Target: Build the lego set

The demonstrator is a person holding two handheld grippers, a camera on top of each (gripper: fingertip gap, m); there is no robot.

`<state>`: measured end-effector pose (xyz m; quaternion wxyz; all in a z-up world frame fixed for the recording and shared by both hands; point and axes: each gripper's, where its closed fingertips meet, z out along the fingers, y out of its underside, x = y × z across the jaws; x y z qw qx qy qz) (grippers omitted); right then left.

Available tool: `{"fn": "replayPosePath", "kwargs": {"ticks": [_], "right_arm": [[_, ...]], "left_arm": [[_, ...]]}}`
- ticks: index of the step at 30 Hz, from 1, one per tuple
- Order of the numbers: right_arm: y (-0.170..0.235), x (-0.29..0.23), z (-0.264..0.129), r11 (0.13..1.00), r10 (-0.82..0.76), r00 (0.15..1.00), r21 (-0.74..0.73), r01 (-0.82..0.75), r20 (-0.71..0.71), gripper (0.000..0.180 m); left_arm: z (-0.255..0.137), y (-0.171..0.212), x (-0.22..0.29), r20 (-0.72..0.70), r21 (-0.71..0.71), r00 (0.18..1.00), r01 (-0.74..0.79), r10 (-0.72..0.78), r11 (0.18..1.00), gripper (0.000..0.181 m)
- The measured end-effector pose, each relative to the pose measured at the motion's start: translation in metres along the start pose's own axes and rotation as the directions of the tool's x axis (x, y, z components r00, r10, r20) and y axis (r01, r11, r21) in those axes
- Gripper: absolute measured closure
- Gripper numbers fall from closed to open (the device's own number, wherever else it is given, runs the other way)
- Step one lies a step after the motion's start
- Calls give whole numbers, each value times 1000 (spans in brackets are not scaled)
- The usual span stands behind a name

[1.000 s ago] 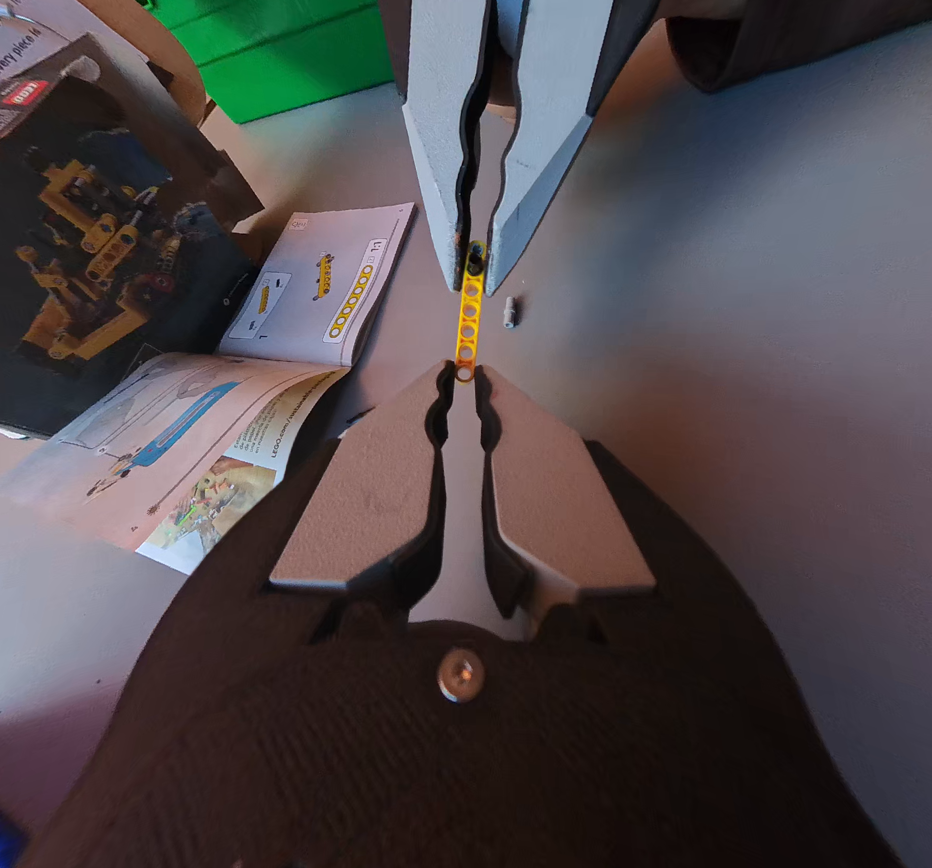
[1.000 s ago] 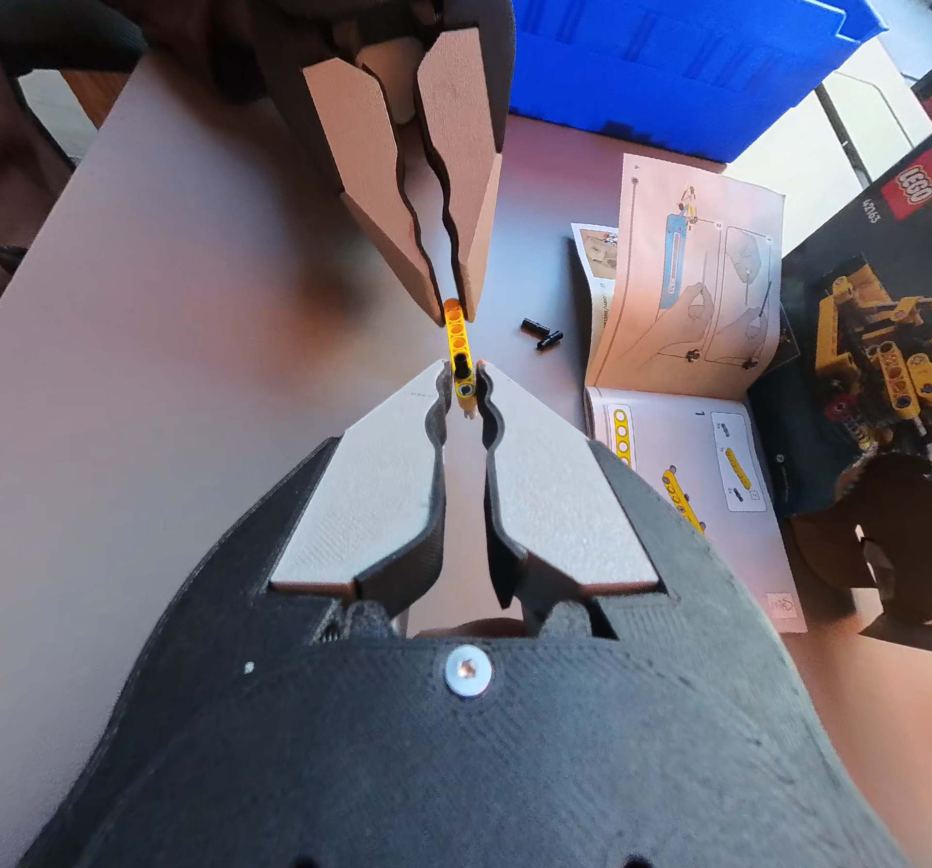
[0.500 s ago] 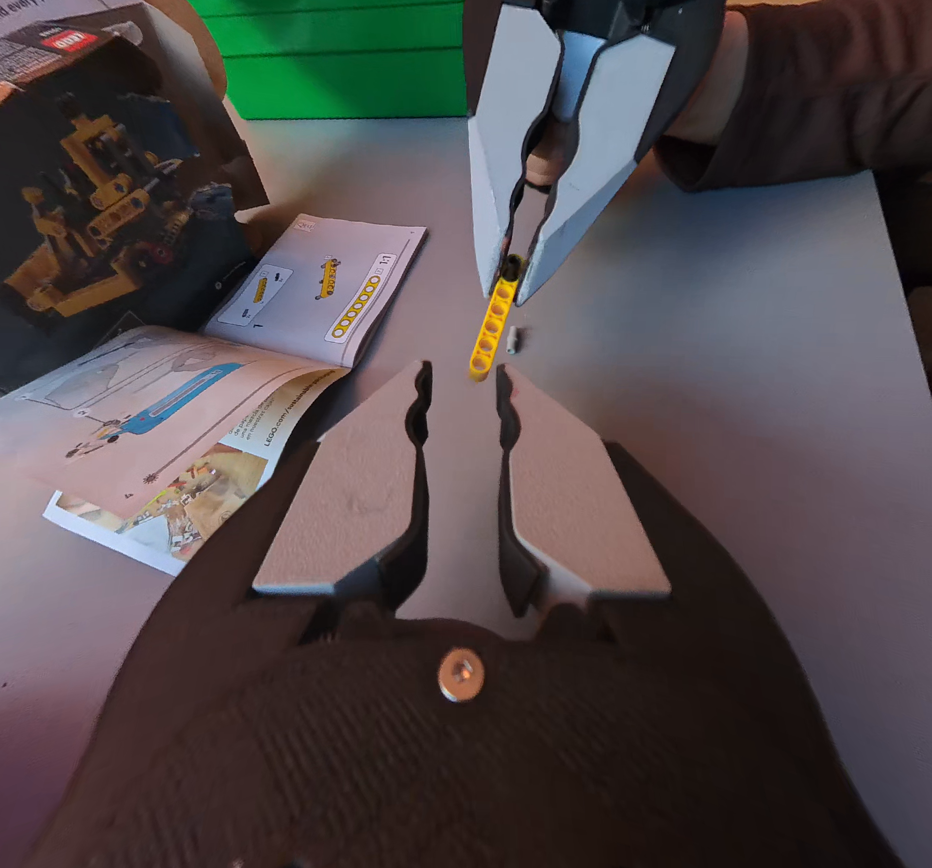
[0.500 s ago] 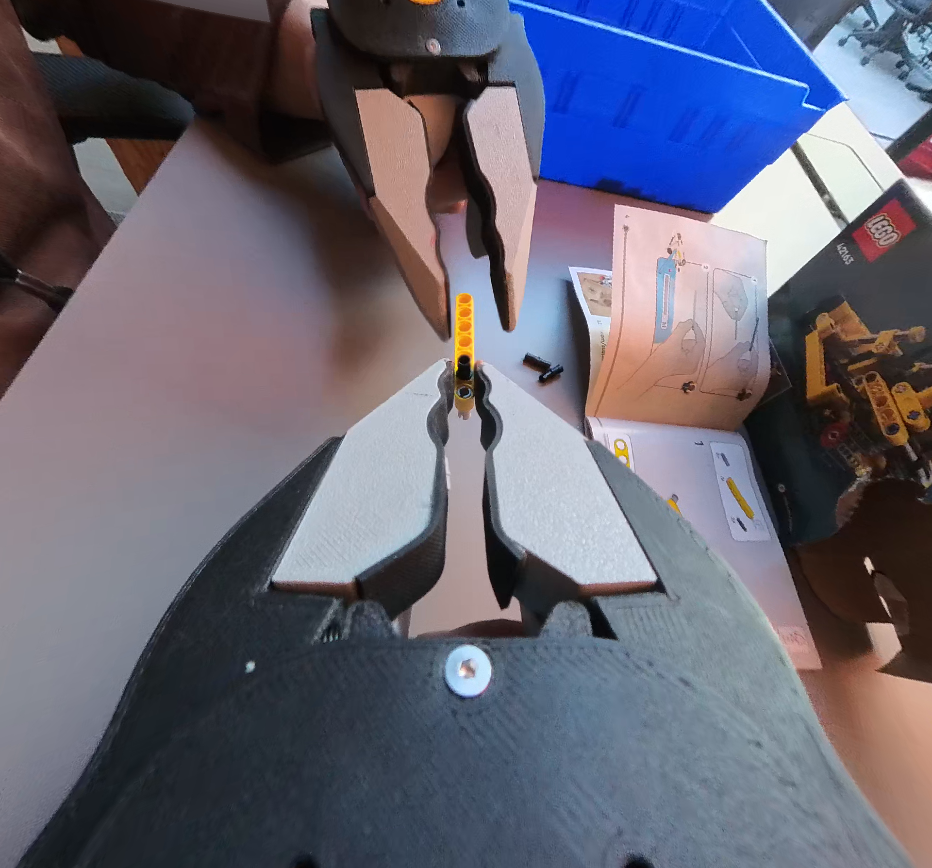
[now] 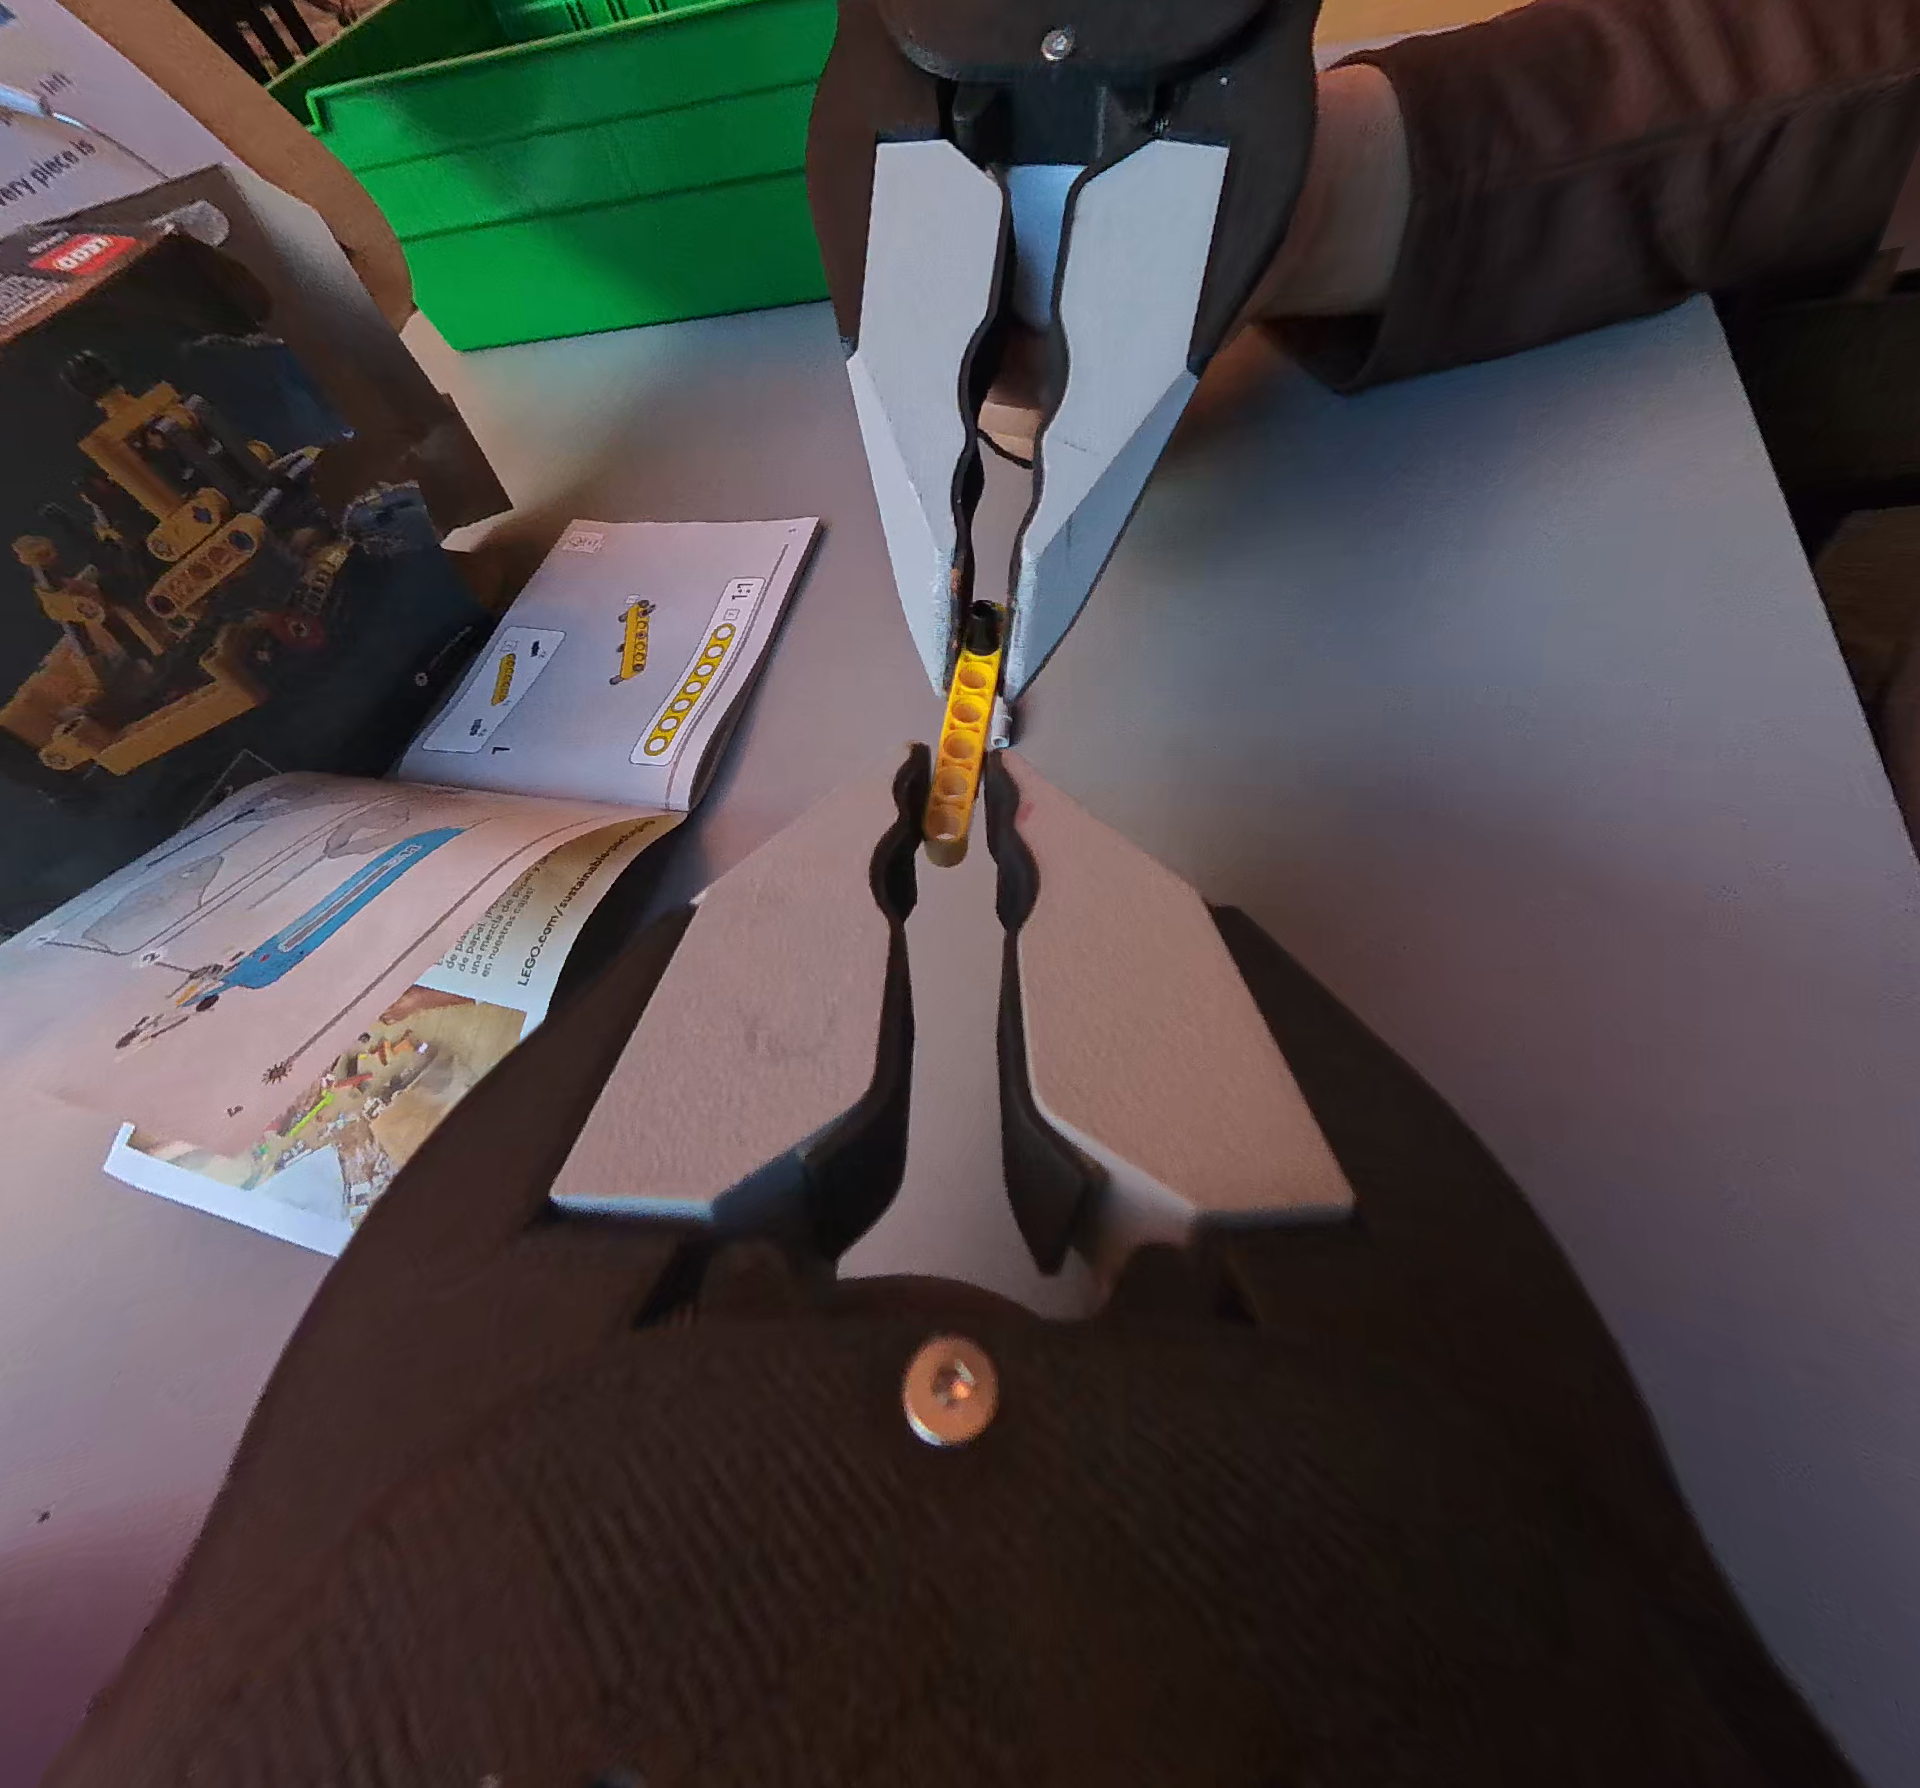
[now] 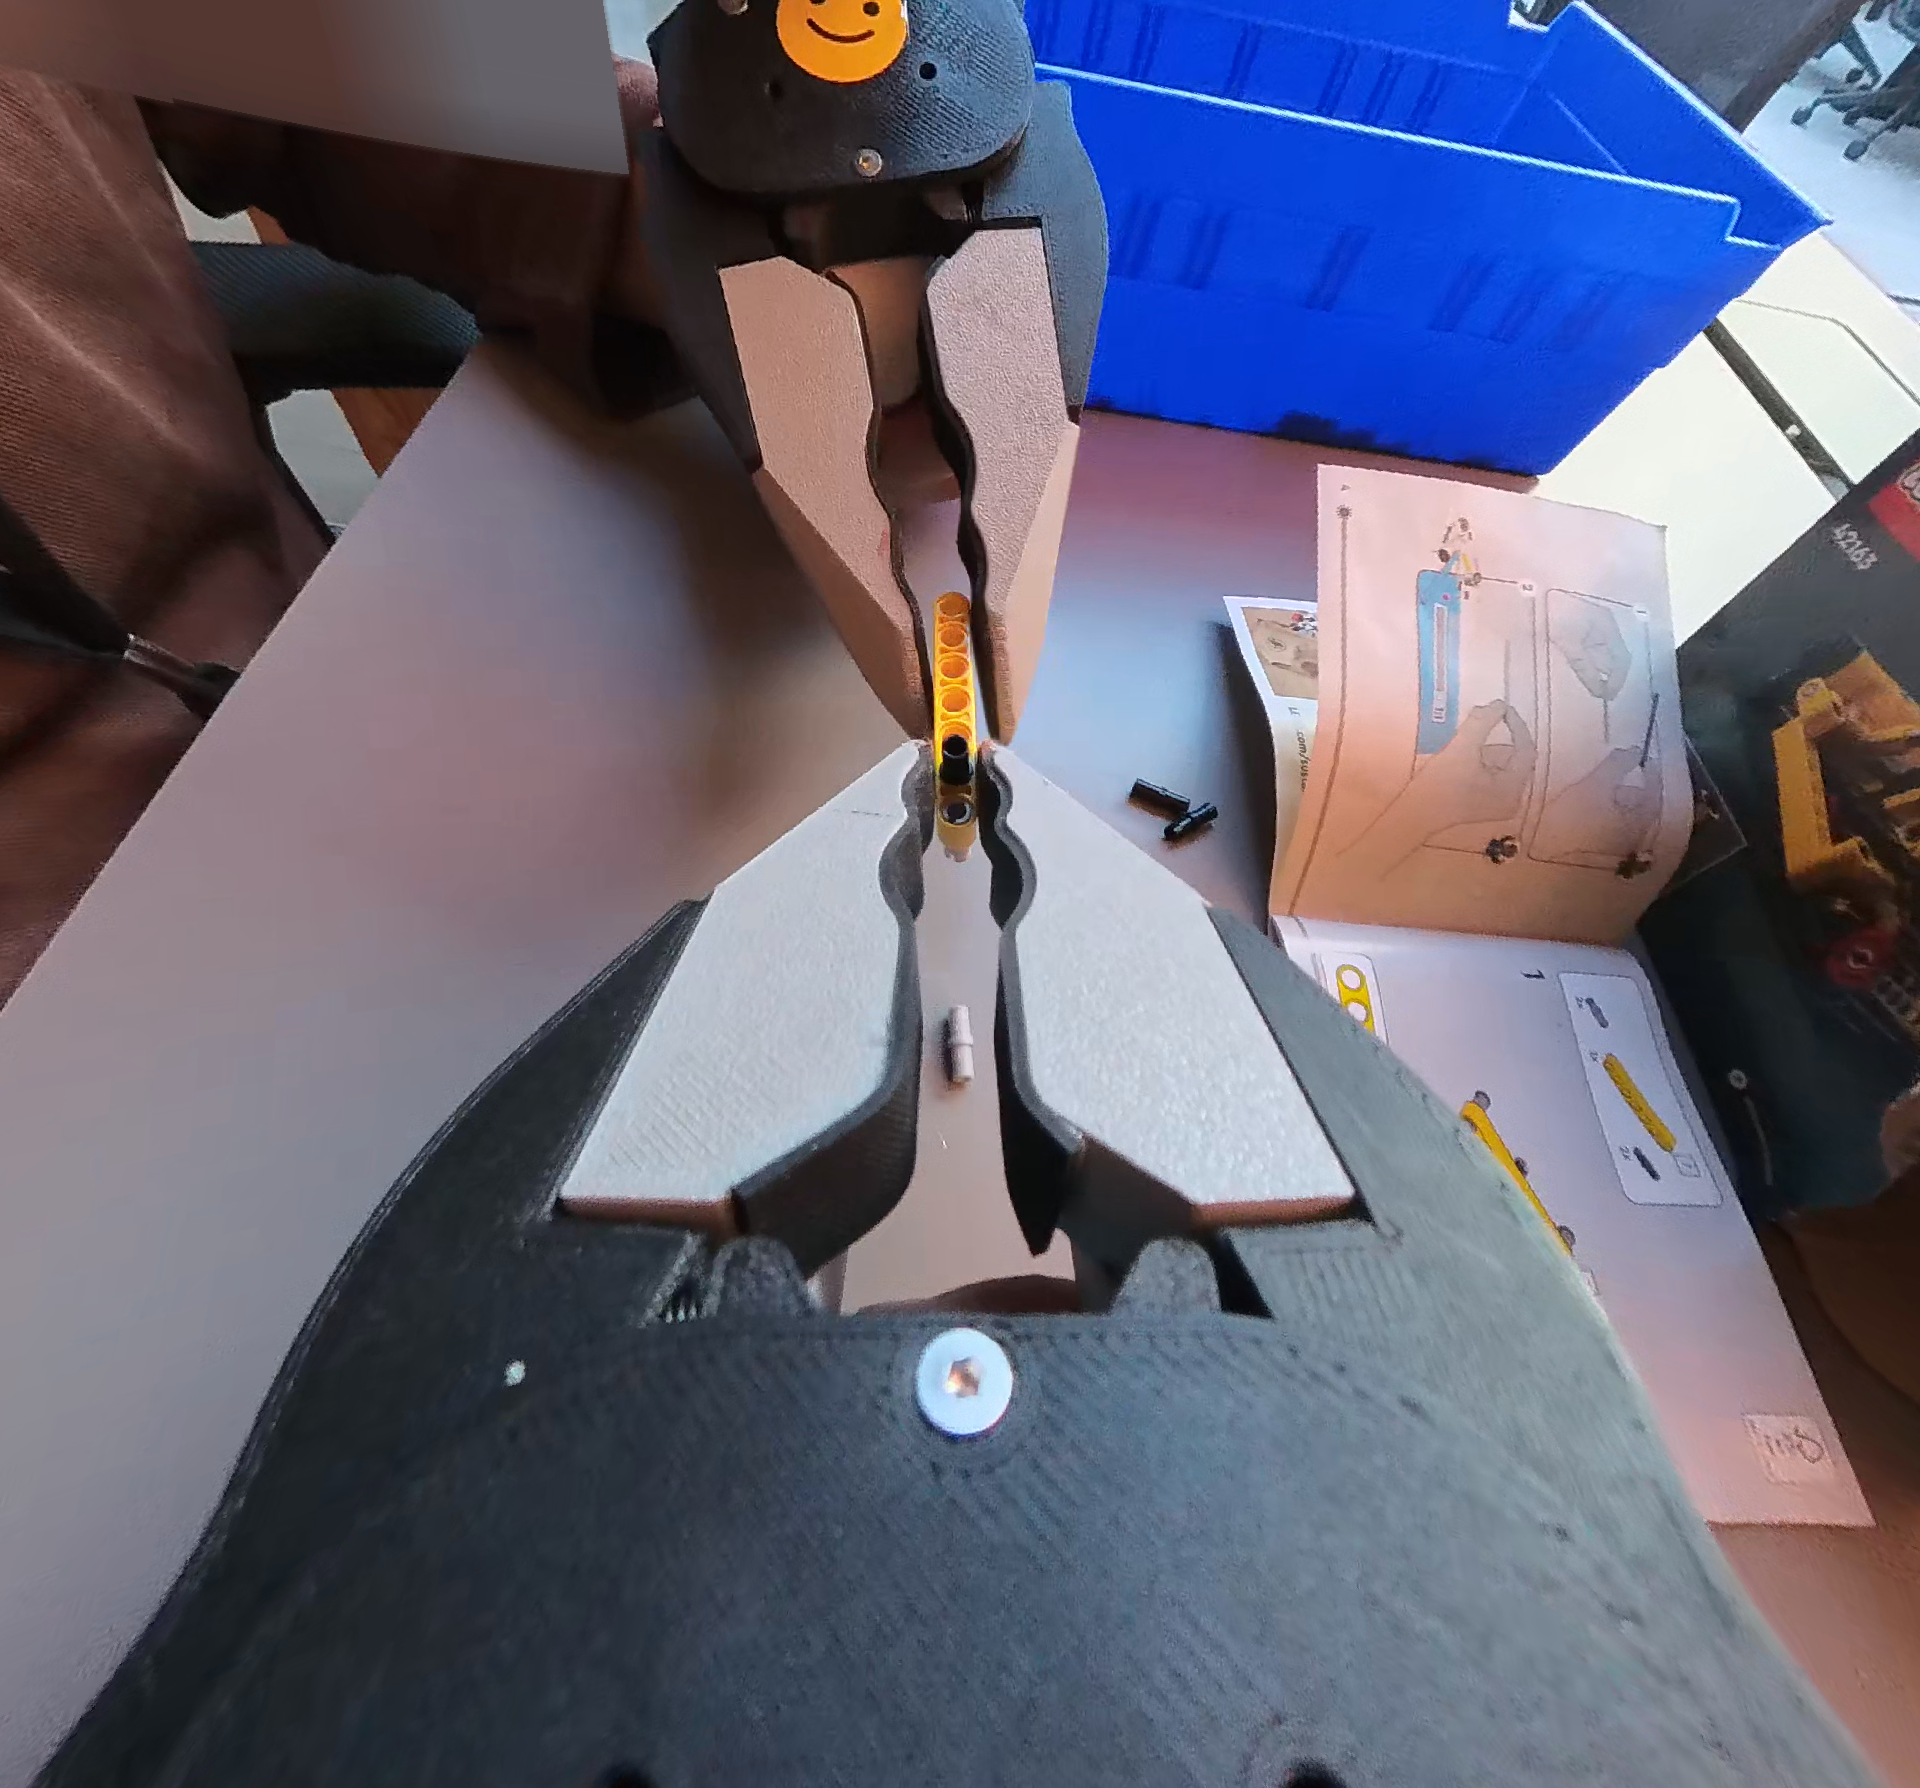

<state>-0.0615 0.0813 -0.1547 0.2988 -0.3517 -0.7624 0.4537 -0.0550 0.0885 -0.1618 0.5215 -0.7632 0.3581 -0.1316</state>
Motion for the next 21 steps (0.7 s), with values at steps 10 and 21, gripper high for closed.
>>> {"fn": "replayPosePath", "kwargs": {"ticks": [10, 21], "right_arm": [[7, 2, 7, 999, 20, 1000, -32, -20, -3, 172], [8, 15, -8, 998, 61, 997, -24, -62, -38, 168]], "left_arm": [[1, 11, -1, 31, -63, 994, -103, 105, 993, 176], [-3, 11, -18, 49, -44, 995, 85, -83, 995, 176]]}}
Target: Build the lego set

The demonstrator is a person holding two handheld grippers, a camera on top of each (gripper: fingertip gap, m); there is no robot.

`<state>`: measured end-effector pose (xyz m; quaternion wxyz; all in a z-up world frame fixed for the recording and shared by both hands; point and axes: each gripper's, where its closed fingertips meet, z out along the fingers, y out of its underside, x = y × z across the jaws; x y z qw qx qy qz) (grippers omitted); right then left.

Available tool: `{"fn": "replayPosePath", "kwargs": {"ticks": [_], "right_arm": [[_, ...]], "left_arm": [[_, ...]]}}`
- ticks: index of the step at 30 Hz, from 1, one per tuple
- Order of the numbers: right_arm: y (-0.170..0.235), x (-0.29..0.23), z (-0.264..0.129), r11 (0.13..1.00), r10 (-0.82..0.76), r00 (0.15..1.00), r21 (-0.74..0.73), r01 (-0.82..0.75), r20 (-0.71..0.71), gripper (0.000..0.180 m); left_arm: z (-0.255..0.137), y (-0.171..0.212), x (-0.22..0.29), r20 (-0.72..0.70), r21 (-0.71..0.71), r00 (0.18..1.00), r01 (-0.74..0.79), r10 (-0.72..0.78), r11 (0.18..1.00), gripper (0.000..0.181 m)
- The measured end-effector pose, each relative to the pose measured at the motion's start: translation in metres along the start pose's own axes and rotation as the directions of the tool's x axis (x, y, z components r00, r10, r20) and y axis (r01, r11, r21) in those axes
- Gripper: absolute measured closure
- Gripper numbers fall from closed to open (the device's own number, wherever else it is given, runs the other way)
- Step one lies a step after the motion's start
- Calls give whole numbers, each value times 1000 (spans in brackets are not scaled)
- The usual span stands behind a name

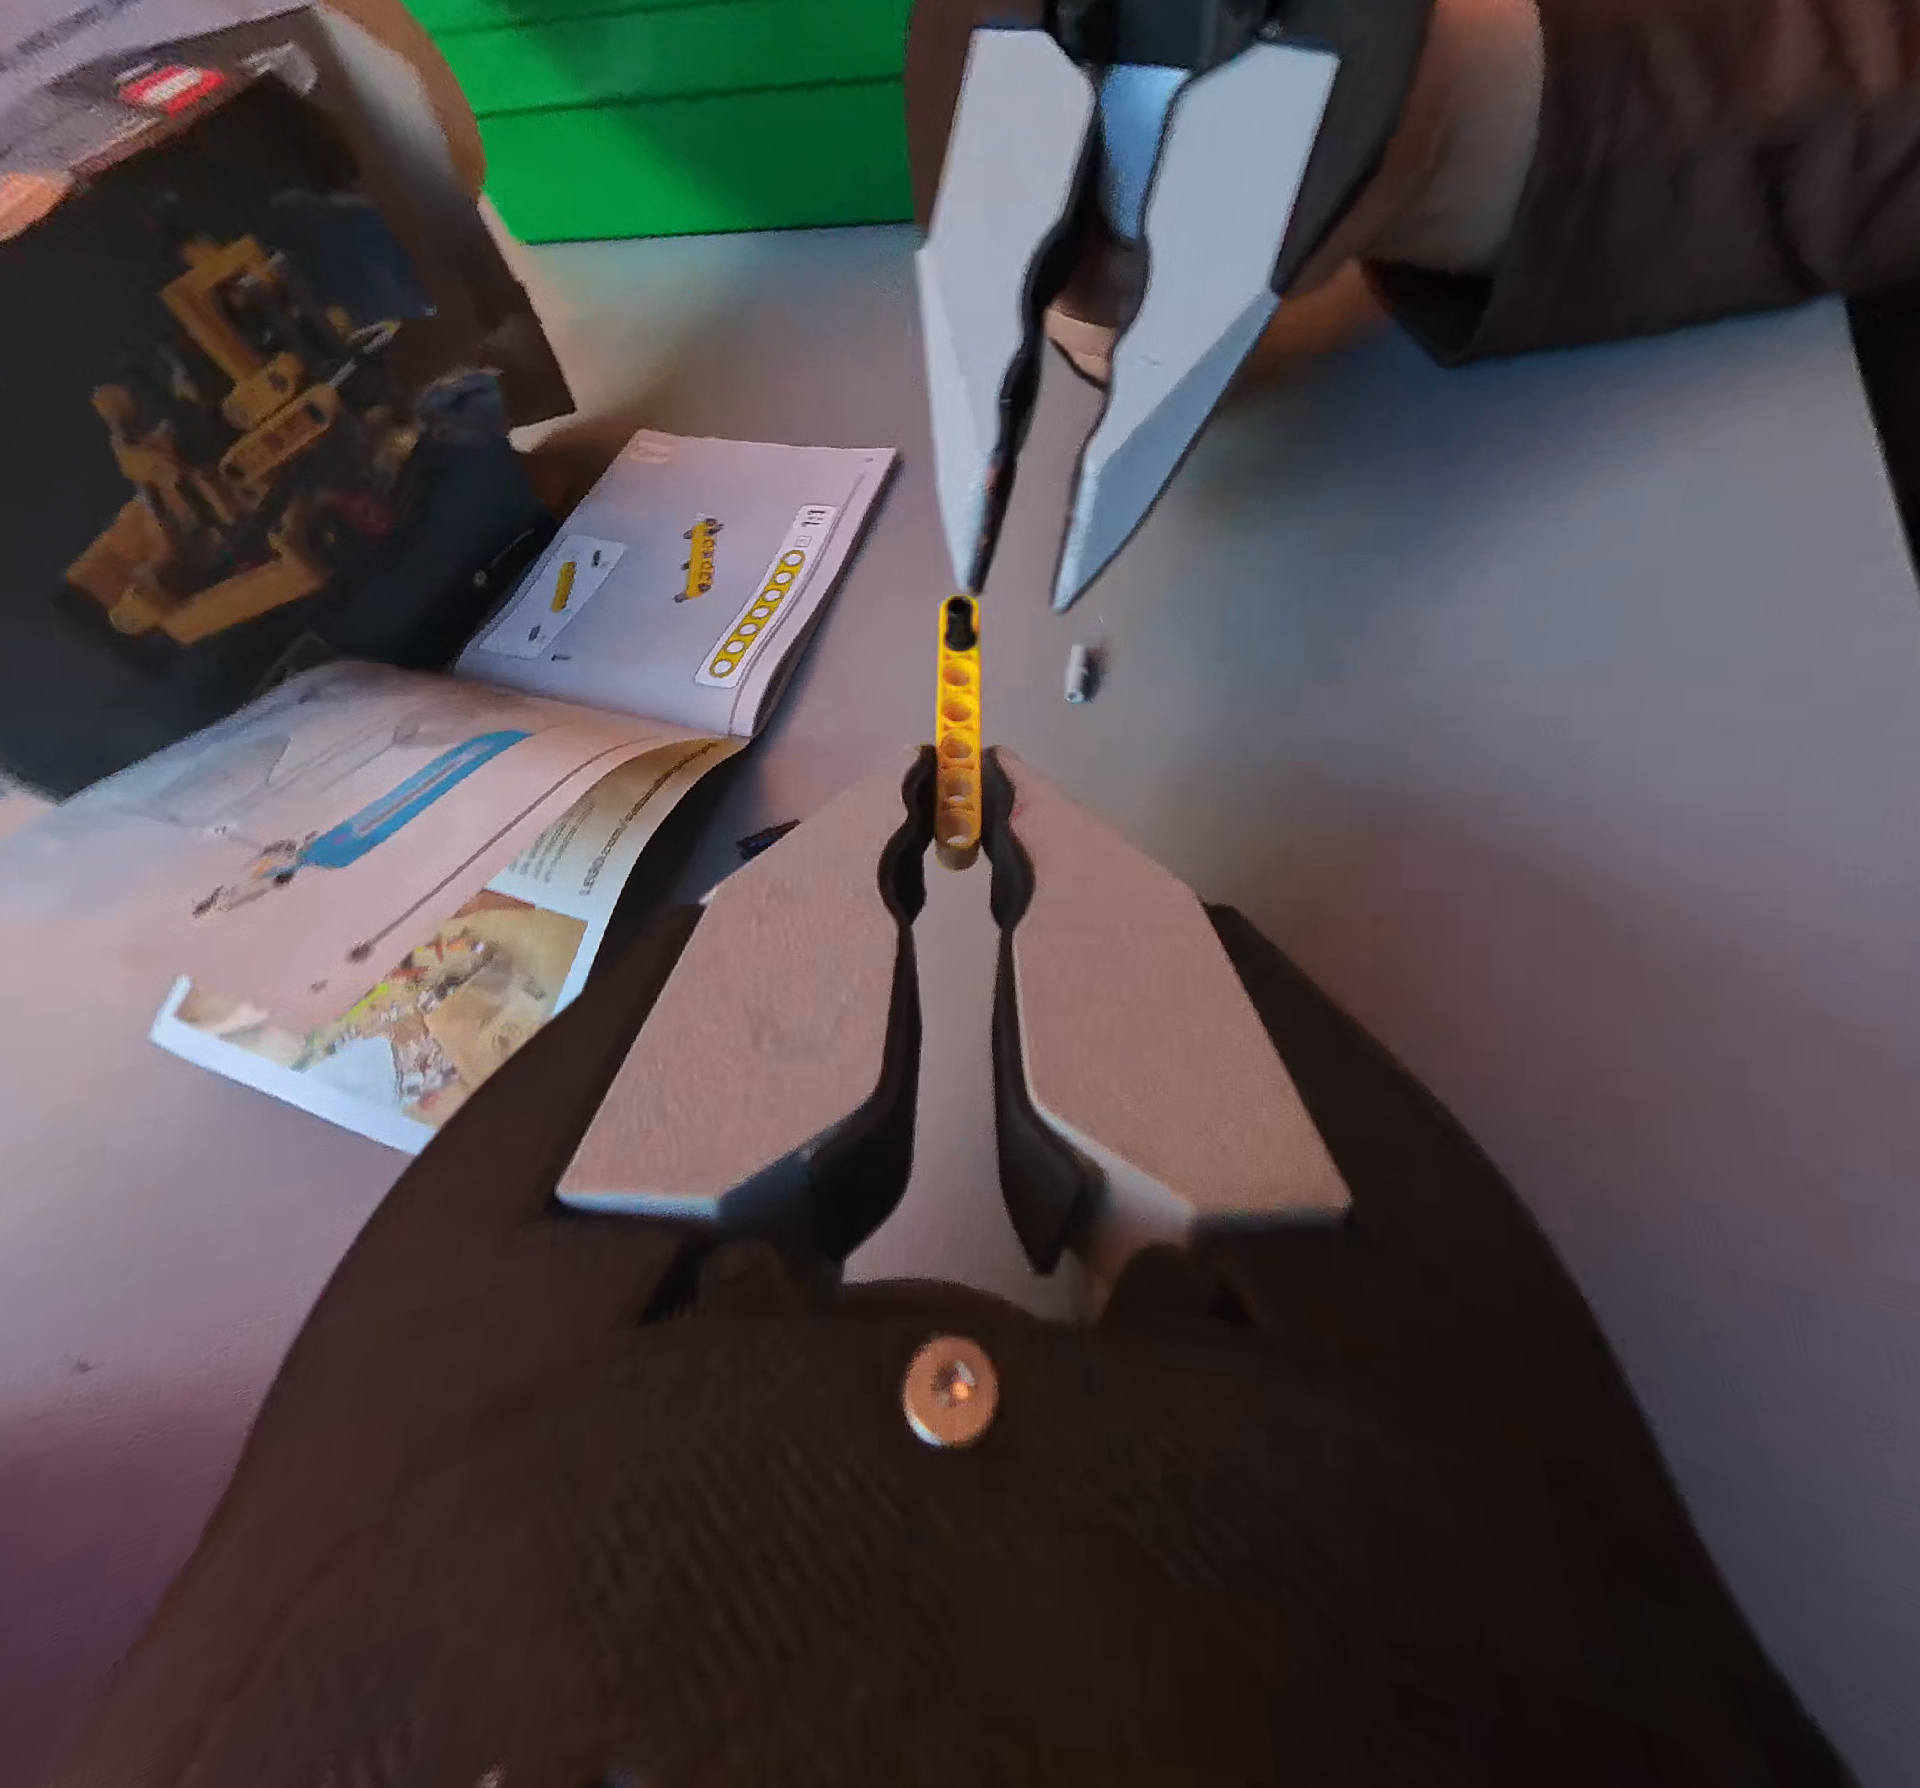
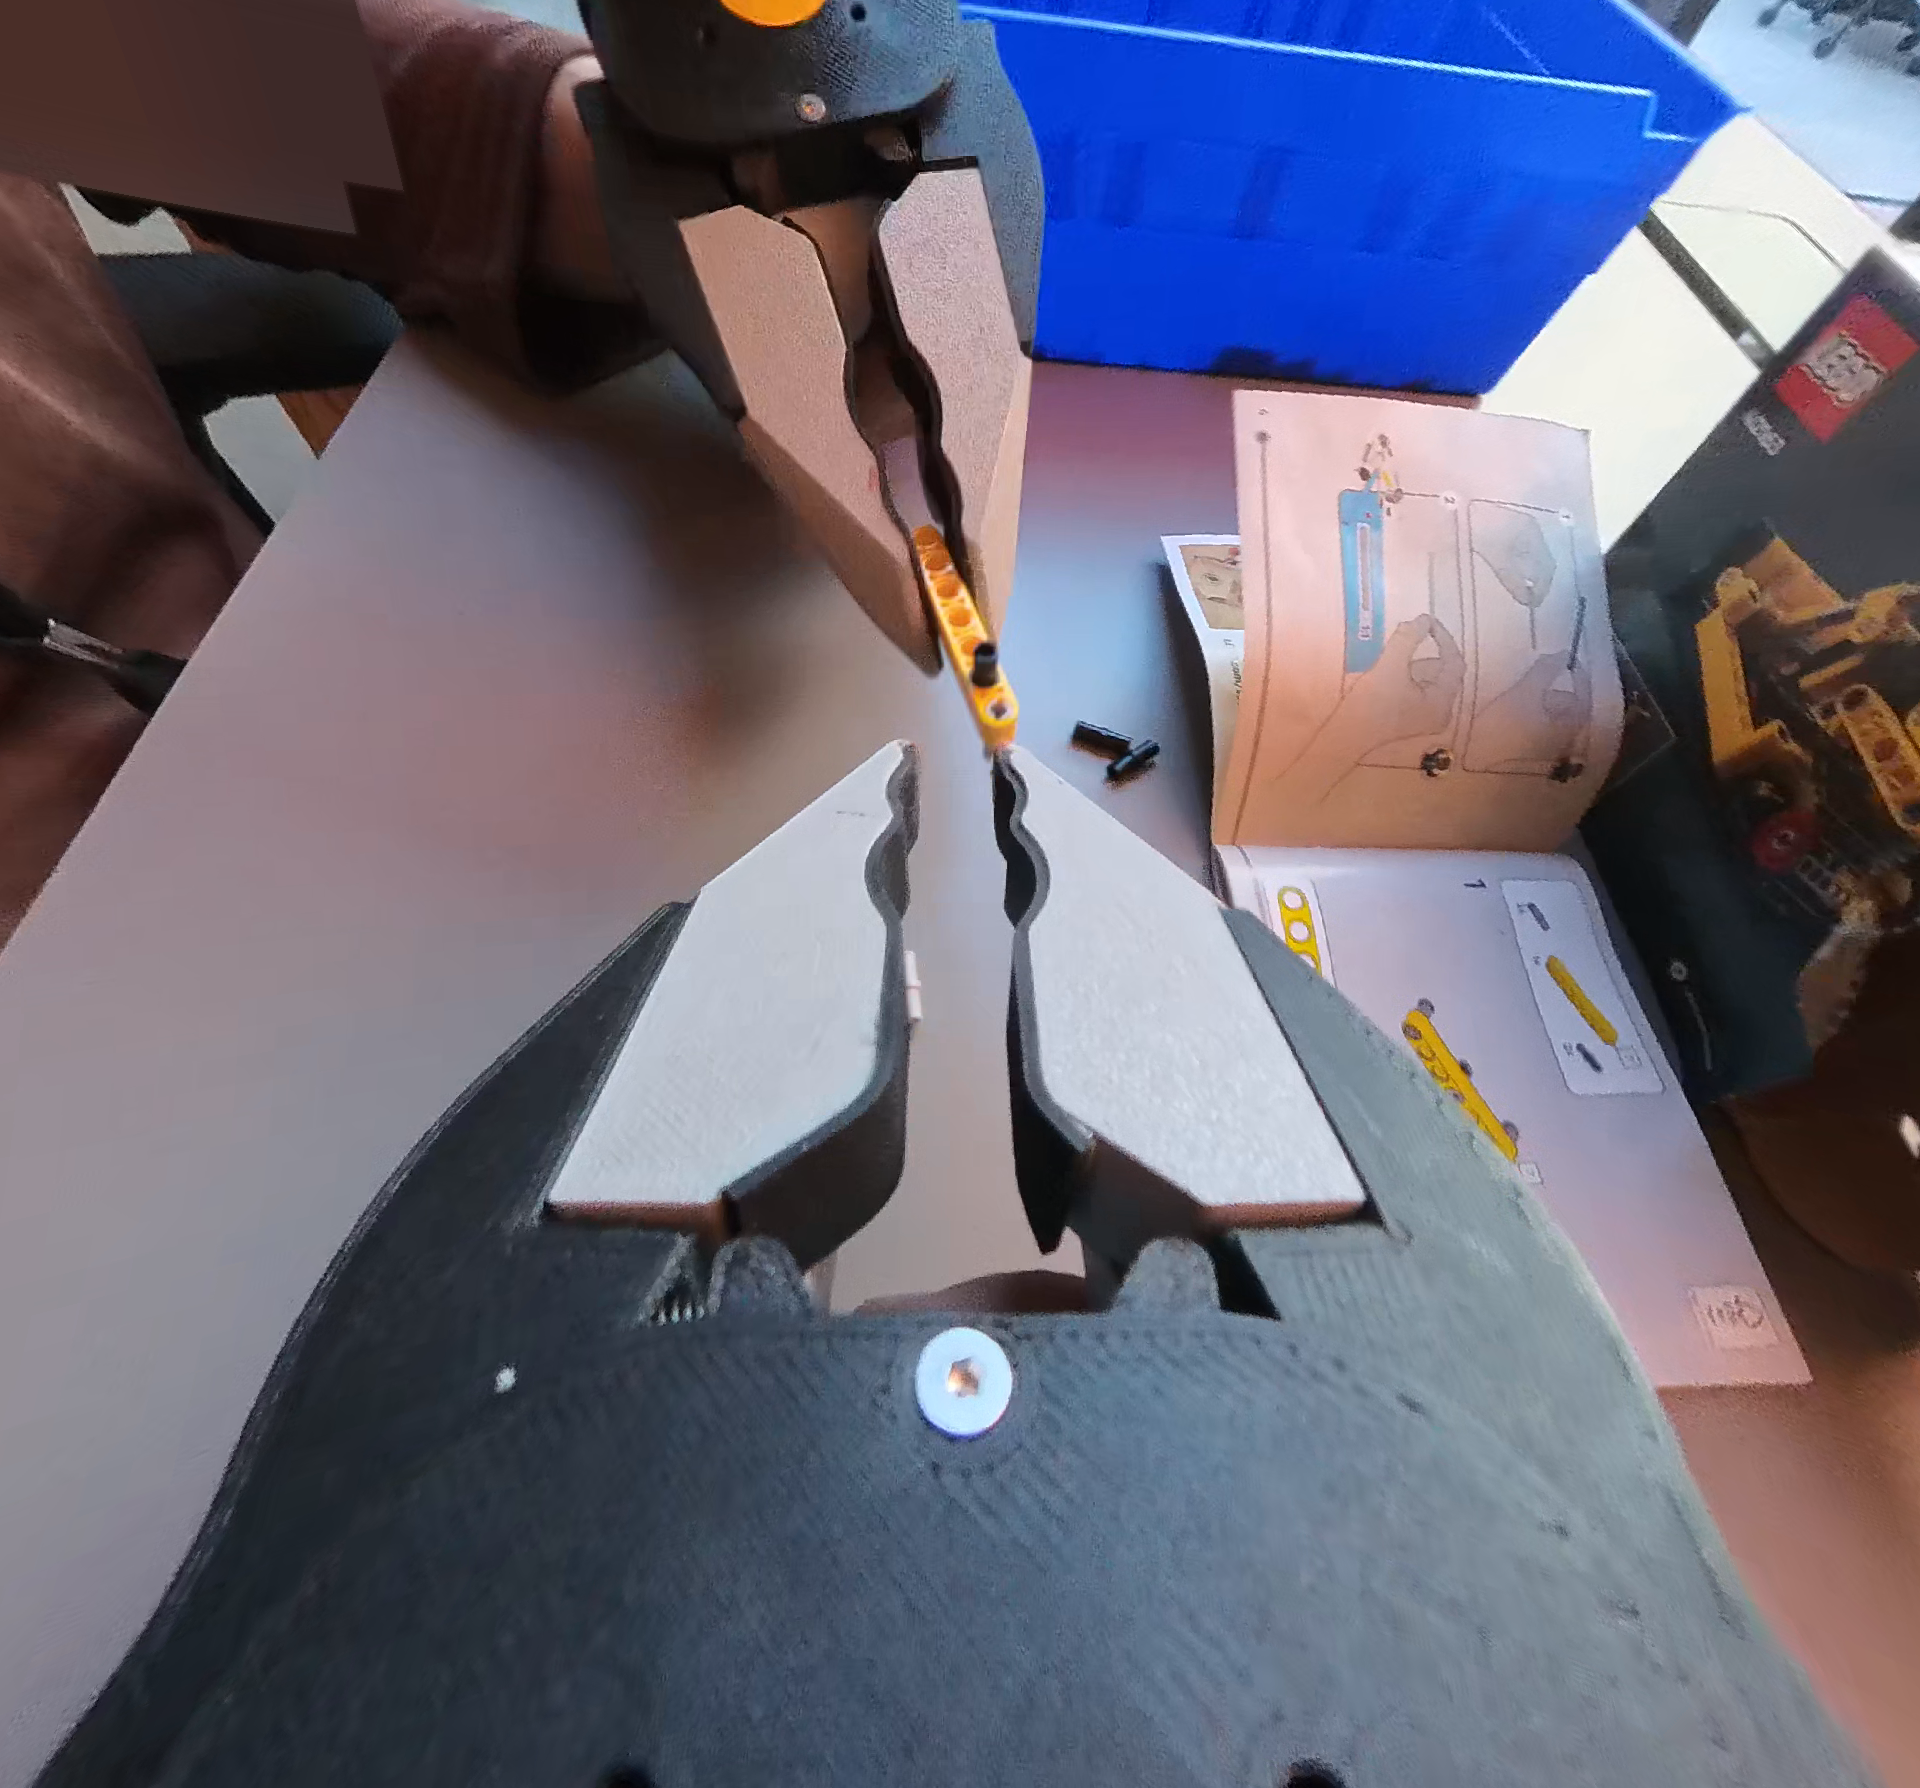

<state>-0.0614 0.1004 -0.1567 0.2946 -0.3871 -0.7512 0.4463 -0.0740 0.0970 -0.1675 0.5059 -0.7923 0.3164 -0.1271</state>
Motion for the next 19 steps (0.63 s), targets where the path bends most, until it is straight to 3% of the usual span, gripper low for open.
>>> {"fn": "replayPosePath", "kwargs": {"ticks": [3, 5, 7, 8, 10, 12, 19], "right_arm": [[1, 7, -4, 997, 79, 997, 7, -79, 0, 167], [4, 5, -3, 984, 179, 983, -6, -179, 48, 163], [6, 2, -1, 959, 284, 953, -29, -283, 107, 157], [5, -2, 0, 948, 317, 938, -35, -315, 139, 154], [-1, -12, -2, 937, 345, 912, -20, -349, 222, 153], [-10, -16, -7, 923, 366, 888, 12, -384, 280, 154], [-22, -24, -14, 833, 501, 758, 4, -553, 418, 152]], "left_arm": [[-3, 0, -9, 11, 18, 997, 70, -70, 997, 176], [-4, -1, -8, 30, 20, 999, -14, 14, 1000, 176], [-6, -11, -8, 123, 44, 974, -199, 193, 979, 176], [-9, -17, -10, 206, 44, 925, -334, 318, 942, 176], [-13, -22, -15, 367, -55, 745, -581, 558, 812, 176], [-11, -20, -9, 391, -128, 602, -714, 697, 688, 176], [-19, -35, -4, 487, -260, 282, -857, 826, 446, 177]]}}
